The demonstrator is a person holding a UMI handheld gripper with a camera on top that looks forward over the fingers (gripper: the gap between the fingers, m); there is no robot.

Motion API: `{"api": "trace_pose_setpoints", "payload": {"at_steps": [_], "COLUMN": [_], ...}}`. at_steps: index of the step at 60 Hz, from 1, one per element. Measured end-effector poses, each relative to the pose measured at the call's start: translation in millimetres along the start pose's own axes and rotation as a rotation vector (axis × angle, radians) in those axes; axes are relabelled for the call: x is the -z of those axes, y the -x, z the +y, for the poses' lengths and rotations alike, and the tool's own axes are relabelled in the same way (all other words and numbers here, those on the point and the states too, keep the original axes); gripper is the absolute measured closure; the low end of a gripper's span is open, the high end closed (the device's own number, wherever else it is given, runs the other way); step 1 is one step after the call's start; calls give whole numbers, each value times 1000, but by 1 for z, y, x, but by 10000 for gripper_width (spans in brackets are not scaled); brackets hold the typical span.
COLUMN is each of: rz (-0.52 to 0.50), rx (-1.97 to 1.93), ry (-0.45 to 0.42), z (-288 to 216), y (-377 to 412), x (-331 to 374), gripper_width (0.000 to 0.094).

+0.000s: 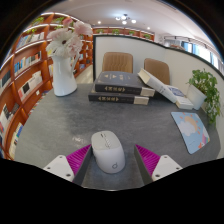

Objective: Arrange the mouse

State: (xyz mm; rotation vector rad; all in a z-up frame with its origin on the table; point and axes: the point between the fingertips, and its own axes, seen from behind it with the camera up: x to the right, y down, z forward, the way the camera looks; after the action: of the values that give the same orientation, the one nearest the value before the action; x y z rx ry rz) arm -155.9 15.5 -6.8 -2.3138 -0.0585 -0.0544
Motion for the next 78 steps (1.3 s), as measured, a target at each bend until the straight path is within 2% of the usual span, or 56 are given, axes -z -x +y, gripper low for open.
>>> {"api": "trace_pose_setpoints", "payload": {"at_steps": [6, 14, 19, 29, 38, 44, 50, 58, 65, 72, 78], "rz": [28, 47, 13, -30, -35, -64, -107, -127, -112, -55, 3], "rx": [-11, -29, -61, -84, -52, -37, 25, 58, 53, 51, 36], "ry": [9, 61, 70, 109, 168, 192, 118, -80, -238, -297, -267], "z": [-13, -10, -8, -6, -4, -11, -62, -167, -238, -267, -255], "y": [-5, -8, 1, 3, 2, 0, -12, -62, -129, -214, -280], "x": [-12, -19, -21, -21, -21, -15, 13, 75, 124, 137, 123], "gripper_width": [112, 251, 398, 444, 577, 578, 578, 577, 579, 579, 581]}}
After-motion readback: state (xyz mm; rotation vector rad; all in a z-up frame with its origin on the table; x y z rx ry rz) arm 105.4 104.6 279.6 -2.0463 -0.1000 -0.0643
